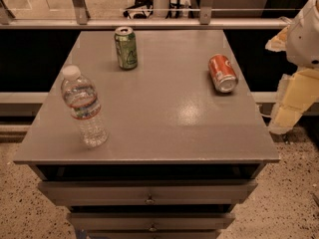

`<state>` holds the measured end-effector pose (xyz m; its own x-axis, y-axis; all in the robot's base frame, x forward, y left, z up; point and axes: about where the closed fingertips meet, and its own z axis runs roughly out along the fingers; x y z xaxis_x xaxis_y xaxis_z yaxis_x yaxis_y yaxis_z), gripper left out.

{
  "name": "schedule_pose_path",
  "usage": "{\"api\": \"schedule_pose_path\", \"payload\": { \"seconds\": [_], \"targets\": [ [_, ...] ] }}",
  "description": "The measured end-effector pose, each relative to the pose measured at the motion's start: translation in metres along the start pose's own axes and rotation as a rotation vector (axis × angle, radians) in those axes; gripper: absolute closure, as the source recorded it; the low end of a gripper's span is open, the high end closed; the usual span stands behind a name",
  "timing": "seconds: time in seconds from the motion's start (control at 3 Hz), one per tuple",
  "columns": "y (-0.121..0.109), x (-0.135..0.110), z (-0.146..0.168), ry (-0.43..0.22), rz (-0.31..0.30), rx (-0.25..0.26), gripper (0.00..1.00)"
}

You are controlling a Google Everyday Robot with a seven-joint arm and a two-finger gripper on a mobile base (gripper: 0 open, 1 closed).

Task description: Place coke can upright

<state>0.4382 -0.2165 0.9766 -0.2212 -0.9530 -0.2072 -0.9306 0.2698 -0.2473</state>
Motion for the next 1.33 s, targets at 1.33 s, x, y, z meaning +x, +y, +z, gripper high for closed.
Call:
{"api": "schedule_pose_path", "payload": {
  "seconds": [1.33],
  "targets": [
    [-0.112, -0.034, 0.084, -0.108, 0.209, 0.032, 0.0]
  ]
}}
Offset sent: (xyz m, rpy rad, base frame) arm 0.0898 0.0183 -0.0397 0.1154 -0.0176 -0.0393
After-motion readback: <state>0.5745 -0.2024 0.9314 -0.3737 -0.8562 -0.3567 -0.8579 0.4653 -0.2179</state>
